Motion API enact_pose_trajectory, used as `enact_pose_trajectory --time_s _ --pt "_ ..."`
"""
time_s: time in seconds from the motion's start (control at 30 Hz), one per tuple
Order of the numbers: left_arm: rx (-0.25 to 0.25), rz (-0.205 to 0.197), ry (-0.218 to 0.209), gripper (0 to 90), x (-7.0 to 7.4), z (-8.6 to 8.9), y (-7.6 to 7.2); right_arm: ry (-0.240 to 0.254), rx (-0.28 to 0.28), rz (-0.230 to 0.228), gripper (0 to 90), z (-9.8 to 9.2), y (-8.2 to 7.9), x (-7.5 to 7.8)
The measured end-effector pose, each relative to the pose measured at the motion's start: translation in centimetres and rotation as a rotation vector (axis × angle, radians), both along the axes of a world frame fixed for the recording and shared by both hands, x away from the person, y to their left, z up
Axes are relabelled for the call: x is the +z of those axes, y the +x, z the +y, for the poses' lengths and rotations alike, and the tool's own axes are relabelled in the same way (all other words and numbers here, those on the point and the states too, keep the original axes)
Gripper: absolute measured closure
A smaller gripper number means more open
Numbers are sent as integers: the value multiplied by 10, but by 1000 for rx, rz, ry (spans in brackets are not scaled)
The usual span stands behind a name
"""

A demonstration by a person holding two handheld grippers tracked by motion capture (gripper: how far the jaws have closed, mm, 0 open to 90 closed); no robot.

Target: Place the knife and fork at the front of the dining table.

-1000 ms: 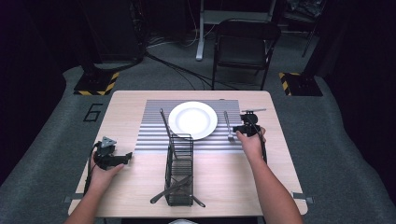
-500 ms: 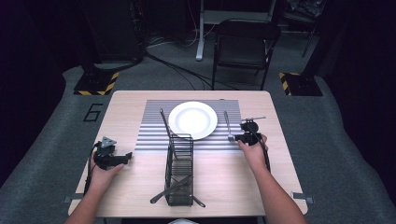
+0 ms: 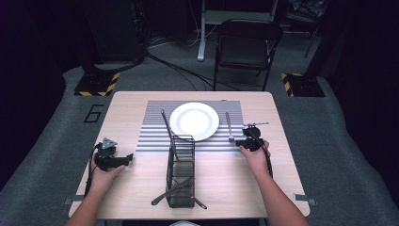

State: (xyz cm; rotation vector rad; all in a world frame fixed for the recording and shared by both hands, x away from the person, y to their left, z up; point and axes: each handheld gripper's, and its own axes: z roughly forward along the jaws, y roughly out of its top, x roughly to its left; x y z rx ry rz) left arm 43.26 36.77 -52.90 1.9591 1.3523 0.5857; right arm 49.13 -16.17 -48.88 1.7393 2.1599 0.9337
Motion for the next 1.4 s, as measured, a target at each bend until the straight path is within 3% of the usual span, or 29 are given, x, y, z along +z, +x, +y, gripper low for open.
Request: enact_pose_trajectory --time_s 0.37,0.67,0.7,0.8,0.83,0.93,1.0,1.13,1.23,1.4 --pt "5 -3 -1 139 0 0 0 13 18 -53 783 -2 -25 -2" --pt "1 1 0 157 1 0 -1 -33 67 -137 640 -4 -44 -1" --pt "6 -16 -7 166 0 0 -1 -46 78 -156 627 -6 -46 -3" --pt "-2 -12 -7 263 1 1 -3 -64 110 -174 547 -7 -47 -3" --pt "9 -32 -9 263 0 0 -3 -64 110 -174 547 -7 -47 -3" --pt "27 -37 -24 349 1 1 -4 -53 130 -174 507 -6 -48 -5" --pt "32 -16 -34 438 4 2 -5 -72 160 -176 498 -4 -48 -8" --pt "34 3 -76 450 12 -1 -8 -86 186 -204 487 0 -49 -8" --pt "7 1 -113 456 24 -8 -10 -89 187 -215 476 1 -51 -7" --pt "-56 -4 -117 467 40 -23 -13 -100 183 -215 465 1 -52 -5"
